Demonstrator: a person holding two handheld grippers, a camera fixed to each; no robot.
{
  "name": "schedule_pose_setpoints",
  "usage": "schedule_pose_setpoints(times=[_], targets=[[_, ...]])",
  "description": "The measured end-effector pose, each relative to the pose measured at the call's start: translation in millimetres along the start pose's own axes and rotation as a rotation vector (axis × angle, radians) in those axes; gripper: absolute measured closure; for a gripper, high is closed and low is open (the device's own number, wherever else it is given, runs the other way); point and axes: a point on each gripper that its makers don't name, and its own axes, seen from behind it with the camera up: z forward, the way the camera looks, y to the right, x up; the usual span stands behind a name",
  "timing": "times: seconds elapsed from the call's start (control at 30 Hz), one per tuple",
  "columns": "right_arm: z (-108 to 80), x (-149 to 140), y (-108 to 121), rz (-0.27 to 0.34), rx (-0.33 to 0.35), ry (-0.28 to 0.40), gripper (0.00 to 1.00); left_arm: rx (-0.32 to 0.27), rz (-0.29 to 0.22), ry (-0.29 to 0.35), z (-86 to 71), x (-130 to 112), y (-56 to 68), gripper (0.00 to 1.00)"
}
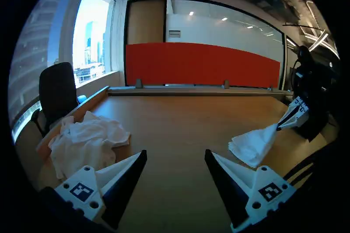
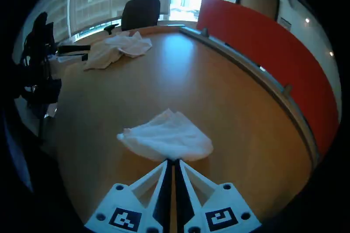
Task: Fold towel
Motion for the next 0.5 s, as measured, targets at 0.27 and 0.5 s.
schedule_pose_setpoints(times=[0.27,0.5], targets=[[-13.8,49.9,12.7,-0.018,-0.006,0.074,0.95,0.001,0.0,0.004,-0.5,3.8,-2.8,0.02],[-32.2,80.5,24.5,-0.029,-0.019,0.122,0.95,-0.001,-0.002,0.008,-2.1,7.5,-4.1,0.02]])
